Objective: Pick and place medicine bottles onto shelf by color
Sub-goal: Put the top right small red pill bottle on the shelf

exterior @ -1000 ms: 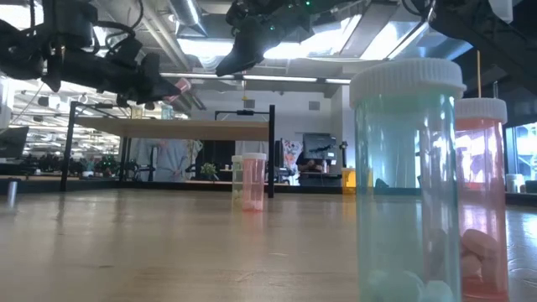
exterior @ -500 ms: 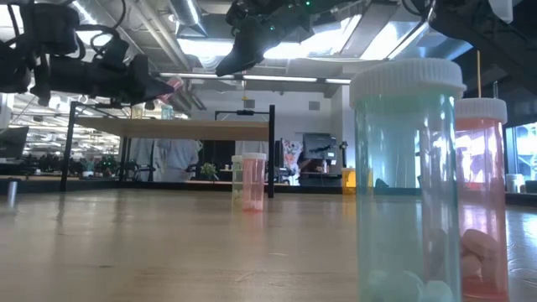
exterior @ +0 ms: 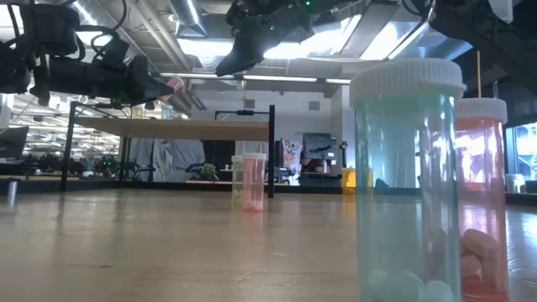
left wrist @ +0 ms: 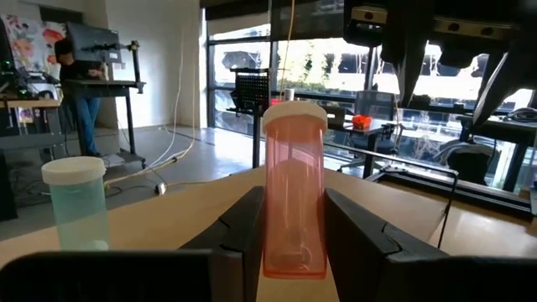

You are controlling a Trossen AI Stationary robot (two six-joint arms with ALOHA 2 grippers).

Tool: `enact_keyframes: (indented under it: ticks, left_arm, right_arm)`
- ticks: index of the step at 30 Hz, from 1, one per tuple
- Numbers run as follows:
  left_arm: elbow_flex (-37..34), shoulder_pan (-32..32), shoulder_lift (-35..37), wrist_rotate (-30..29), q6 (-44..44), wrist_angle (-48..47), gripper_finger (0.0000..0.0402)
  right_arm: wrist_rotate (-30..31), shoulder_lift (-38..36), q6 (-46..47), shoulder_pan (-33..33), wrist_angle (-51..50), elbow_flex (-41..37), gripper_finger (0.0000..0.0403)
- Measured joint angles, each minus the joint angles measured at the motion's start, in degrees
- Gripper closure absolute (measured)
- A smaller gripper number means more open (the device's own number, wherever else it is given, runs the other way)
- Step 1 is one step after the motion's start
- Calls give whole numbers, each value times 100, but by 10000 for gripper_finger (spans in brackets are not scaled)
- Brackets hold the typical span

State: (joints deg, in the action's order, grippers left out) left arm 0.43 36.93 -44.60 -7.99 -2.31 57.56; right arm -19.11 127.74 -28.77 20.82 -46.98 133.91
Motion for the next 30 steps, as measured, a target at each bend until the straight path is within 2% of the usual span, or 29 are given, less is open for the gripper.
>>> enact_keyframes:
  ticks: [30]
  left_arm:
    - [0,0,0,-2,-181,-7,302]
  right_arm:
    - [0,2,1,1,0,0,216]
